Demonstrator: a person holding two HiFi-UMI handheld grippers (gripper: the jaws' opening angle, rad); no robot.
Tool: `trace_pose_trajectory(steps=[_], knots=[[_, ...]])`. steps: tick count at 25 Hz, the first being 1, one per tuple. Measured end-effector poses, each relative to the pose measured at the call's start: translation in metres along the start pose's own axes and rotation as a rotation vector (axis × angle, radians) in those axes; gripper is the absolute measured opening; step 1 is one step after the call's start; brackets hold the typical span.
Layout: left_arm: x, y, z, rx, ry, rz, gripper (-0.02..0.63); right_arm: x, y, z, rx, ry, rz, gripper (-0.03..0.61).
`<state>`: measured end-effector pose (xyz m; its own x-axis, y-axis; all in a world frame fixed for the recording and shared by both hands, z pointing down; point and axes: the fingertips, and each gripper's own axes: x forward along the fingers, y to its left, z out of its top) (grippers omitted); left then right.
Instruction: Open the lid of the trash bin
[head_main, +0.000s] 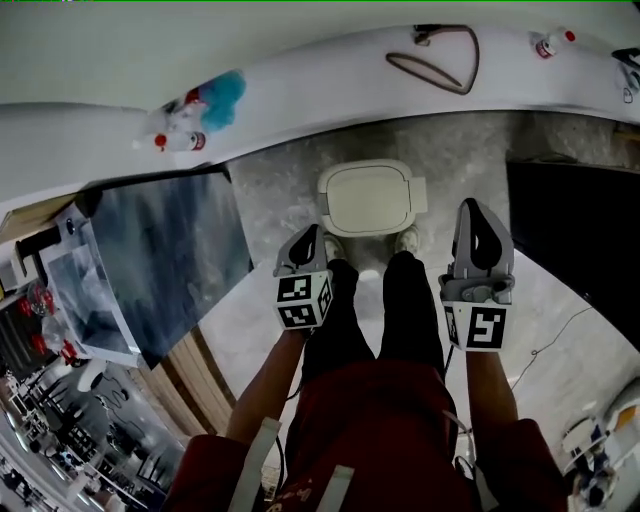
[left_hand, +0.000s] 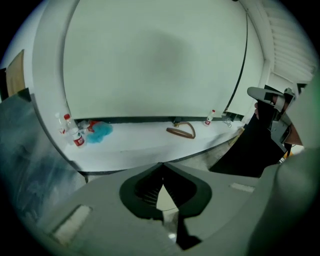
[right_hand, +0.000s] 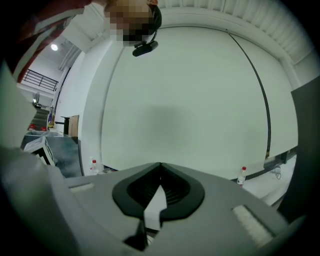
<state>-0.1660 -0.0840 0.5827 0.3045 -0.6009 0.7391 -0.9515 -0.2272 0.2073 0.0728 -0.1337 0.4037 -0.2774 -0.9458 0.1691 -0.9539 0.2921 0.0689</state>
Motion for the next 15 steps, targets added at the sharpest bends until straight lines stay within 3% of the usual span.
trace_pose_trajectory(steps=[8, 15], knots=[[0.062, 0.035, -0.067, -0.087, 0.124, 0.045, 0.006, 0.012, 0.012, -0.051, -0.021, 0.057, 0.028, 0.000], [0.119, 0.058, -0.120, -0.114, 0.229, 0.056, 0.029, 0.024, 0.019, -0.093, -0.023, 0.101, 0.057, 0.002]])
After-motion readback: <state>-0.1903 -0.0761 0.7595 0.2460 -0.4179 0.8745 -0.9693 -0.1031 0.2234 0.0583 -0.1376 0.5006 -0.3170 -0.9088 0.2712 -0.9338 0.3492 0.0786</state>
